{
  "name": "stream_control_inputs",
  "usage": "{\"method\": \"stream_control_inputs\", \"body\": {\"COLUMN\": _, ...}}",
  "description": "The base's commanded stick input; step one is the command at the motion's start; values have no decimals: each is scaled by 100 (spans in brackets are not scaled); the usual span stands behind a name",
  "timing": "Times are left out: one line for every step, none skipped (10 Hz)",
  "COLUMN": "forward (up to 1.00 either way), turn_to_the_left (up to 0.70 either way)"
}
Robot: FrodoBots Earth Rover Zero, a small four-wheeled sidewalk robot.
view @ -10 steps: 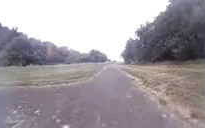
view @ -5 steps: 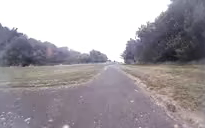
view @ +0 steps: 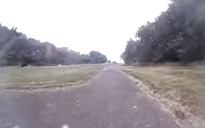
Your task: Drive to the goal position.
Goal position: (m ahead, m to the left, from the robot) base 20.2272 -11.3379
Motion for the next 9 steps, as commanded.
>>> {"method": "stream_control_inputs", "body": {"forward": 45, "turn_to_the_left": -26}}
{"method": "stream_control_inputs", "body": {"forward": 45, "turn_to_the_left": -27}}
{"method": "stream_control_inputs", "body": {"forward": 45, "turn_to_the_left": -27}}
{"method": "stream_control_inputs", "body": {"forward": 45, "turn_to_the_left": -27}}
{"method": "stream_control_inputs", "body": {"forward": 45, "turn_to_the_left": -27}}
{"method": "stream_control_inputs", "body": {"forward": 45, "turn_to_the_left": -25}}
{"method": "stream_control_inputs", "body": {"forward": 45, "turn_to_the_left": -17}}
{"method": "stream_control_inputs", "body": {"forward": 45, "turn_to_the_left": -9}}
{"method": "stream_control_inputs", "body": {"forward": 45, "turn_to_the_left": -1}}
